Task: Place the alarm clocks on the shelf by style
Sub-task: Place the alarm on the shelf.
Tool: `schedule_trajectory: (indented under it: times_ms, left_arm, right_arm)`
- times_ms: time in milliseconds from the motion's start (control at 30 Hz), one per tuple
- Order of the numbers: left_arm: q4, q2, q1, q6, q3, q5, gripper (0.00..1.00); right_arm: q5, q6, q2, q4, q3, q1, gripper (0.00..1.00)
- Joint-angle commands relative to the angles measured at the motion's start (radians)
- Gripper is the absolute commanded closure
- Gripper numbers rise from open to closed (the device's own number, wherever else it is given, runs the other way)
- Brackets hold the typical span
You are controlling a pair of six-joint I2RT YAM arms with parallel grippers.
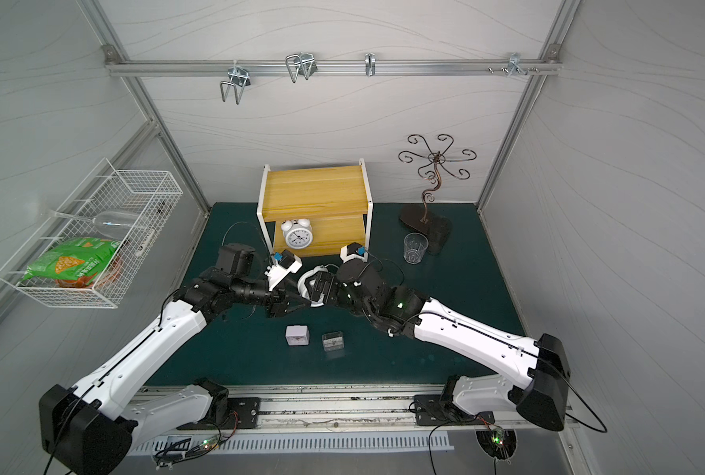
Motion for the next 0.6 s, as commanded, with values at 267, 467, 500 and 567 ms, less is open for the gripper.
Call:
schedule_trajectory:
  times_ms: [267, 467, 500, 567]
  left_arm:
    - [0.045, 0.002, -0.003, -0.002, 0.025, 0.016, 0.79]
    - [0.045, 0.001, -0.003, -0.002, 0.025, 0.019, 0.79]
    - [0.043, 0.001, -0.003, -0.002, 0.025, 0.019, 0.79]
    - [0.043, -0.001, -0.003, -0.002, 0.024, 0.019, 0.79]
  right_arm:
    - [0.340, 0.190, 0.025, 0.097, -0.017, 0.154, 0.01]
    - [0.375, 0.224, 0.069, 0.096, 0.014, 0.187, 0.01]
    - [0.377, 0.225, 0.075, 0.095, 0.020, 0.190, 0.01]
    - [0.383, 0.227, 0.083, 0.091, 0.026, 0.197, 0.01]
